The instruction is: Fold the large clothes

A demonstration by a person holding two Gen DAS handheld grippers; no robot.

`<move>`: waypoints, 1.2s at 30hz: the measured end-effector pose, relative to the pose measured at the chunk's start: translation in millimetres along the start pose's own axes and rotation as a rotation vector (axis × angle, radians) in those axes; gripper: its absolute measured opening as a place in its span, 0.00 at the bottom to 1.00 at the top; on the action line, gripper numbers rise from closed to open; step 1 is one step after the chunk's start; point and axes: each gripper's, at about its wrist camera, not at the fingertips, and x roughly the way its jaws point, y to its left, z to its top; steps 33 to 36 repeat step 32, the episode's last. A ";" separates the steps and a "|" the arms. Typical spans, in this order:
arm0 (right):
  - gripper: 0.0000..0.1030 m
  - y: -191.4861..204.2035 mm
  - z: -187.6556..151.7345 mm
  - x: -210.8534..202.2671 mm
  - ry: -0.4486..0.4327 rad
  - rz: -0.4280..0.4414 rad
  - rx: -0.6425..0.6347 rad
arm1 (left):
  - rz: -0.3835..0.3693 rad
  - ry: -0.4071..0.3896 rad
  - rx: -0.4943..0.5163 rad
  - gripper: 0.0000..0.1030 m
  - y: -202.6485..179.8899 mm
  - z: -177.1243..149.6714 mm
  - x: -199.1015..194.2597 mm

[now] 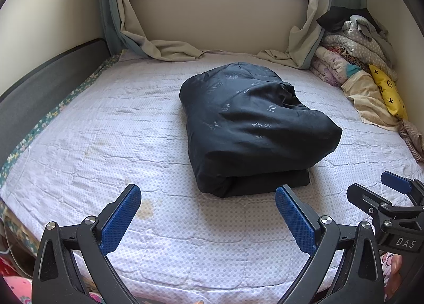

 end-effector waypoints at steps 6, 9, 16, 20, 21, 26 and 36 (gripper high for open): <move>1.00 -0.3 0.1 0.1 0.000 0.000 0.000 | 0.006 -0.003 0.006 0.99 0.1 0.7 -0.1; 1.00 -0.4 0.1 0.0 0.000 0.000 0.000 | 0.015 -0.008 0.009 0.99 -0.9 0.7 -1.2; 1.00 -0.2 -0.1 -0.1 0.000 0.001 0.000 | 0.022 -0.024 0.017 0.99 -3.6 0.7 -4.6; 1.00 0.1 -0.2 0.1 0.001 0.001 0.000 | 0.005 -0.018 0.008 0.99 -2.4 1.0 -4.6; 1.00 0.3 -0.3 0.3 0.002 0.002 0.000 | 0.002 -0.015 0.003 0.99 -1.5 1.0 -4.2; 1.00 0.9 -0.7 0.5 0.004 0.004 0.000 | -0.005 -0.013 -0.007 0.99 0.1 1.5 -4.0; 1.00 1.1 -1.9 2.2 0.013 0.008 0.000 | 0.016 -0.032 0.014 0.99 -1.1 0.4 -6.6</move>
